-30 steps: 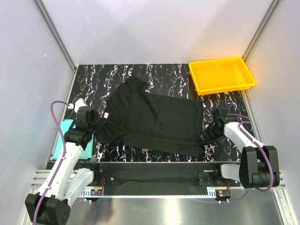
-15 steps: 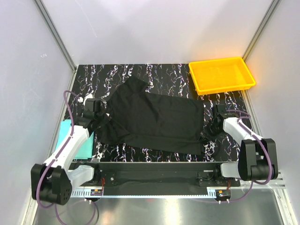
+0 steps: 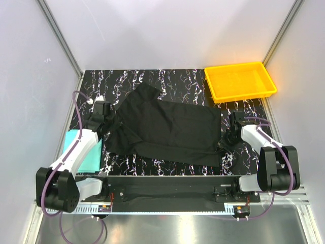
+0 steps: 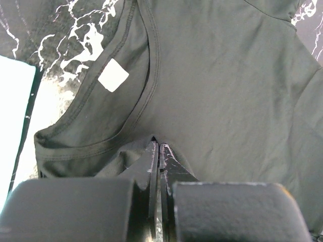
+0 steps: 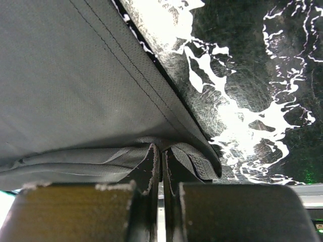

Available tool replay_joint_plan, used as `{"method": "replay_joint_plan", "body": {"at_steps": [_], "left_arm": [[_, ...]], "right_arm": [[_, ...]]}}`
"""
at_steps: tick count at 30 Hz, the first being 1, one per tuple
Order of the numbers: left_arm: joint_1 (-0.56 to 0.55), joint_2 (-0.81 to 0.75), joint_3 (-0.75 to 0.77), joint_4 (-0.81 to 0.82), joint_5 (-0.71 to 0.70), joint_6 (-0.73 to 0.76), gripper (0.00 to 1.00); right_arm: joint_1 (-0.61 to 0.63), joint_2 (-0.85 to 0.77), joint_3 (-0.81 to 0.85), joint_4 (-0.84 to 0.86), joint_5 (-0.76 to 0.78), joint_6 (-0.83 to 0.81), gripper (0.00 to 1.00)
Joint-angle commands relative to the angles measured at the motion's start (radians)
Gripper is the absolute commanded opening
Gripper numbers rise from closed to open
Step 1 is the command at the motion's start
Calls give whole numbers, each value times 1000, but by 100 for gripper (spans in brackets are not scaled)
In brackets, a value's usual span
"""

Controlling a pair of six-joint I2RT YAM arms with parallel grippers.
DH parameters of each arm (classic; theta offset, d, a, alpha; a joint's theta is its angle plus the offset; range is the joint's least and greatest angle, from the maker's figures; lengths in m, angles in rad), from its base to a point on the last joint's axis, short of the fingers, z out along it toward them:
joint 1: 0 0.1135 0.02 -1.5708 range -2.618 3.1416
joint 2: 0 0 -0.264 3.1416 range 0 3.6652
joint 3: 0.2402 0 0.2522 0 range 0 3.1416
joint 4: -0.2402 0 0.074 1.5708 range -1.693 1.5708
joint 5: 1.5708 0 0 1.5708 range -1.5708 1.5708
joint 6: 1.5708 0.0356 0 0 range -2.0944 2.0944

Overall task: Fold and stack the t-shirts
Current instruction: Fold the tshirt

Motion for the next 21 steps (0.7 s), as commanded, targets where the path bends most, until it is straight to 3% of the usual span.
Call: {"method": "replay_joint_plan", "body": {"at_steps": [1,21], "left_arm": [[-1,39,60,54,18,37,0],[2,172,147,57,45,74,0]], "right_arm": [[-6,9,43,-6,41,-17,4],[-36,29,83,-12,18,-21,10]]}}
